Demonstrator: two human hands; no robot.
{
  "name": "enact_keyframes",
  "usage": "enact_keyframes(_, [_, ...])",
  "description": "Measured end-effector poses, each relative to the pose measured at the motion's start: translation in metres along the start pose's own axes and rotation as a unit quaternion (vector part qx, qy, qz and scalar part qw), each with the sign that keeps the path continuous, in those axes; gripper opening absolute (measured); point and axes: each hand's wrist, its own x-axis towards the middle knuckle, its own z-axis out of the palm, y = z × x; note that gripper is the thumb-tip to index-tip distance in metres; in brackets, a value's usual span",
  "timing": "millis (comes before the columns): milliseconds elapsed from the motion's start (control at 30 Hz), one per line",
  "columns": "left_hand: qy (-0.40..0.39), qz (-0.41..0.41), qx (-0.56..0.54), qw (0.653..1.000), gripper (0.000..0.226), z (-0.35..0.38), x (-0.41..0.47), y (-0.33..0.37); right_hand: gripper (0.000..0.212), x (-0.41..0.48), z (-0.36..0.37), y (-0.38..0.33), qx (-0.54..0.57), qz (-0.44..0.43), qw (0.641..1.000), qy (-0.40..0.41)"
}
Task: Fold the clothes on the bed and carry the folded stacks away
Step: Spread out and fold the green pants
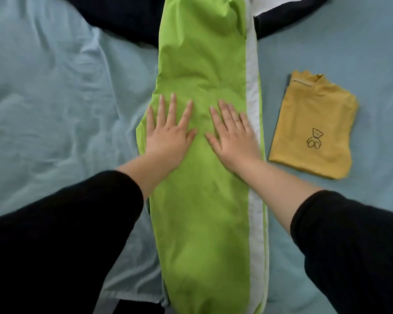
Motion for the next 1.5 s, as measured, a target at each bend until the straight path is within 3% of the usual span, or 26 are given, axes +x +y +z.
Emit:
enact_keyframes(200, [-0.097, 0.137, -0.014, 0.986, 0.072, 0.065, -0.194, 0.046, 0.064, -0.197, 0.046, 0.003, 0.004, -0.132, 0.990, -0.043])
enact_keyframes(333, [-0.143, 0.200, 0.017, 0.969, 0.075, 0.072, -0.252, 0.057, 0.066, -0.263, 0.048, 0.024, -0.025, -0.200, 0.976, -0.086])
enact_keyframes(633, [-0.245, 0.276, 0.093, 0.925, 0.125, 0.044, -0.252, 0.038, 0.062, -0.273, 0.008, 0.057, -0.132, -0.417, 0.888, -0.143])
enact_keyframes(800, [-0.250, 0.277, 0.119, 0.920, 0.131, 0.050, -0.253, 0.036, 0.060, -0.269, 0.023, 0.031, -0.125, -0.442, 0.879, -0.124])
enact_keyframes(967, [-0.252, 0.280, 0.096, 0.921, 0.128, 0.043, -0.250, 0.031, 0.073, -0.259, 0.020, 0.013, -0.067, -0.419, 0.880, -0.213])
enact_keyframes(1033, [-0.280, 0.273, 0.062, 0.918, 0.126, 0.026, -0.244, 0.033, 0.067, -0.253, 0.010, 0.009, 0.022, -0.366, 0.894, -0.257])
enact_keyframes(1100, [-0.343, 0.188, -0.079, 0.917, 0.122, 0.005, -0.234, 0.038, 0.057, -0.245, -0.006, 0.007, 0.179, -0.227, 0.918, -0.271])
enact_keyframes(1133, [-0.370, 0.104, -0.193, 0.903, 0.114, -0.005, -0.227, 0.039, 0.046, -0.237, -0.016, 0.004, 0.249, -0.139, 0.923, -0.257])
enact_keyframes(1200, [-0.386, -0.074, -0.405, 0.825, 0.088, -0.018, -0.213, 0.036, 0.025, -0.214, -0.030, 0.001, 0.354, 0.017, 0.911, -0.209])
enact_keyframes(1267, [-0.363, -0.167, -0.549, 0.734, 0.086, -0.023, -0.197, 0.025, 0.029, -0.183, -0.037, -0.001, 0.410, 0.140, 0.880, -0.194])
enact_keyframes(1367, [-0.291, -0.289, -0.673, 0.615, 0.092, -0.010, -0.184, 0.008, 0.035, -0.149, -0.028, -0.002, 0.507, 0.287, 0.782, -0.221])
enact_keyframes(1433, [-0.266, -0.330, -0.687, 0.590, 0.091, -0.002, -0.186, 0.006, 0.059, -0.140, -0.022, -0.001, 0.536, 0.365, 0.722, -0.240])
enact_keyframes(1500, [-0.239, -0.332, -0.667, 0.623, 0.086, 0.002, -0.192, 0.011, 0.071, -0.135, -0.021, -0.002, 0.550, 0.388, 0.695, -0.254])
